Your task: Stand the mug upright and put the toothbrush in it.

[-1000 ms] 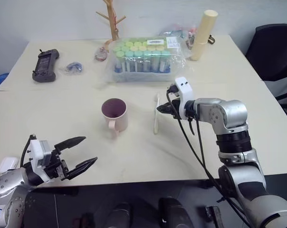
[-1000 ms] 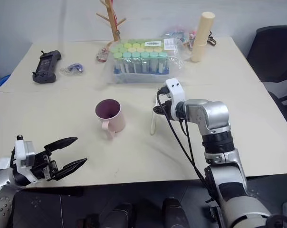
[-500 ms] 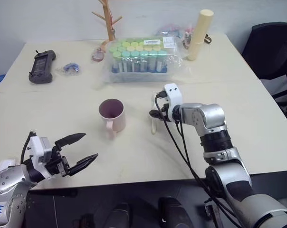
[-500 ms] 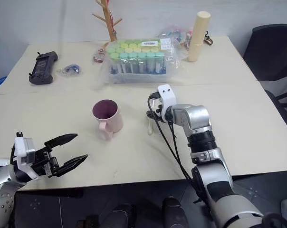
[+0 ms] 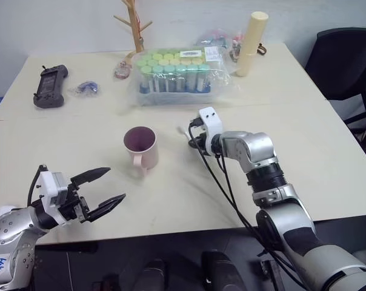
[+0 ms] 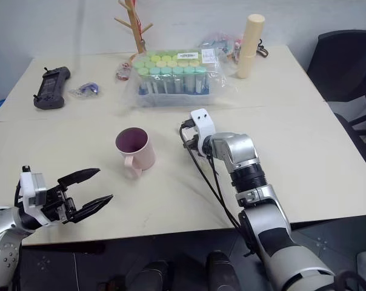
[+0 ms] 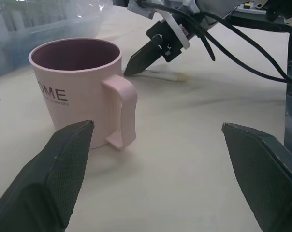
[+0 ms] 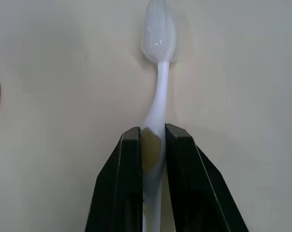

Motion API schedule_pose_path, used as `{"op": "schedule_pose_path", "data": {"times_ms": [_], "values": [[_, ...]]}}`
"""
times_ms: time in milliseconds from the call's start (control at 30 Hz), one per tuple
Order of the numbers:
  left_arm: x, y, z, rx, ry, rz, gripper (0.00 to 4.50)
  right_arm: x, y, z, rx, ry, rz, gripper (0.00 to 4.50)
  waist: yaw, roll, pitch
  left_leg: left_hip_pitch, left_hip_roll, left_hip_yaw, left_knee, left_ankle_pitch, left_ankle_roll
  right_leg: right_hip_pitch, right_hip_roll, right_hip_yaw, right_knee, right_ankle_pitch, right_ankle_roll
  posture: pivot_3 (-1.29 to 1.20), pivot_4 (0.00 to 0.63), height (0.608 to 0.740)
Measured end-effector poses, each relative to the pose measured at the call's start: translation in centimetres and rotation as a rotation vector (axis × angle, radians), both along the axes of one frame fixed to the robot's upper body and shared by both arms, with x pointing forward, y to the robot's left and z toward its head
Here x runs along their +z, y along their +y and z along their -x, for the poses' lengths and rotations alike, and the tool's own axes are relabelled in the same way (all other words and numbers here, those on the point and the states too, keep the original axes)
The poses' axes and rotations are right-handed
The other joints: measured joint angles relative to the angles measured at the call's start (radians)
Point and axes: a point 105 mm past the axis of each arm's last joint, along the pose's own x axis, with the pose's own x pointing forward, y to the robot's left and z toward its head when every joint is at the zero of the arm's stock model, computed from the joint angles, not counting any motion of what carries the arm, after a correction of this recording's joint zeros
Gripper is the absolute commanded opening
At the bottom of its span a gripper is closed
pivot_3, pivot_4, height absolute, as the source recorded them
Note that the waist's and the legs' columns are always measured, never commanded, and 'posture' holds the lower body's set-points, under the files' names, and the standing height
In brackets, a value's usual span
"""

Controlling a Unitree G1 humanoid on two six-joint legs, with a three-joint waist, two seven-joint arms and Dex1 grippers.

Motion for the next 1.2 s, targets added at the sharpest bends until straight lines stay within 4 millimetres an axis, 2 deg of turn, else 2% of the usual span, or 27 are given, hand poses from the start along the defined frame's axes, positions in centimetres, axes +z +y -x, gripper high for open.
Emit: {"op": "schedule_pose_path", "data": {"times_ms": [100,133,167,233,300,367,433,500,800,900,1067,1200], "values": [[0.0,0.1,-0.1,0.012,0.009,0.011,4.5,2.8,1.0,0.2,0.091,-0.089,-0.185,0.33,-0.001,0.0,0.0,-0.002,0.0,0.001,-0.001,0.0,0.0,-0.003,0.0,0.0,0.001,0.0,0.0,0.0,0.15,0.74],[0.1,0.3,-0.2,0.027,0.014,0.033,4.5,5.4,1.4,0.5,0.141,-0.165,-0.323,0.33,-0.002,0.0,0.0,-0.003,0.0,0.001,-0.001,0.0,0.0,-0.004,0.0,0.0,0.001,0.0,0.0,0.0,0.15,0.74],[0.1,0.4,-0.2,0.035,0.015,0.045,4.5,7.0,1.7,0.9,0.175,-0.217,-0.398,0.33,-0.003,0.0,0.0,-0.003,0.0,0.001,-0.001,0.0,0.0,-0.004,0.0,0.0,0.001,0.0,0.0,0.0,0.15,0.74],[0.5,0.8,-0.3,0.072,0.016,0.11,4.5,12.8,2.5,3.1,0.311,-0.392,-0.747,0.33,-0.005,0.0,0.0,-0.003,0.001,0.001,-0.001,0.0,0.0,-0.005,0.0,-0.001,0.006,0.0,0.0,0.0,0.15,0.74],[1.0,1.1,-0.6,0.092,0.013,0.17,4.5,16.9,3.1,5.4,0.426,-0.539,-0.912,0.33,-0.006,0.0,0.0,-0.002,0.001,0.001,-0.001,0.0,0.0,-0.005,0.0,-0.002,0.007,0.0,0.0,0.0,0.15,0.74],[1.5,1.2,-0.8,0.103,0.006,0.206,4.5,18.1,4.4,6.9,0.511,-0.644,-0.939,0.33,-0.005,-0.001,0.0,0.0,0.0,0.001,0.0,0.0,0.0,-0.004,0.0,-0.001,0.007,0.0,0.0,0.0,0.15,0.74],[1.7,1.2,-1.0,0.108,0.003,0.211,4.5,16.8,6.8,7.7,0.574,-0.687,-0.983,0.33,-0.006,-0.001,0.0,0.001,0.0,0.003,-0.001,0.0,0.0,-0.005,0.0,0.0,0.008,0.0,0.0,0.0,0.15,0.74],[2.0,1.0,-1.3,0.102,-0.006,0.215,4.5,14.9,8.3,7.3,0.592,-0.679,-0.946,0.33,-0.005,0.0,0.0,0.0,0.0,0.003,0.0,0.0,0.0,-0.006,0.0,0.0,0.011,0.0,0.0,0.0,0.15,0.74],[1.8,1.1,-1.2,0.11,0.004,0.213,4.5,8.6,10.2,5.1,0.528,-0.735,-0.739,0.33,-0.013,-0.001,0.0,0.0,0.0,0.003,-0.001,0.0,-0.001,-0.006,-0.001,-0.001,0.01,0.0,0.0,0.0,0.15,0.74],[1.7,1.1,-1.1,0.112,0.001,0.211,4.5,7.6,10.5,4.9,0.529,-0.731,-0.717,0.33,-0.02,-0.001,0.0,0.0,0.0,0.002,-0.001,0.0,-0.001,-0.006,-0.001,-0.002,0.01,0.0,0.0,0.0,0.15,0.74],[1.7,1.2,-1.2,0.127,-0.013,0.196,4.5,7.1,10.8,5.4,0.573,-0.771,-0.694,1.86,-0.029,0.0,0.0,0.0,0.0,0.002,-0.001,0.0,-0.001,-0.005,-0.001,-0.002,0.009,0.0,0.0,0.0,0.15,0.74],[1.5,1.3,-1.0,0.129,-0.01,0.188,4.5,8.0,10.7,6.0,0.622,-0.821,-0.701,3.22,-0.03,0.0,0.0,0.0,0.0,0.002,-0.001,0.0,-0.001,-0.006,-0.001,-0.002,0.01,0.0,0.0,0.0,0.15,0.74]]}}
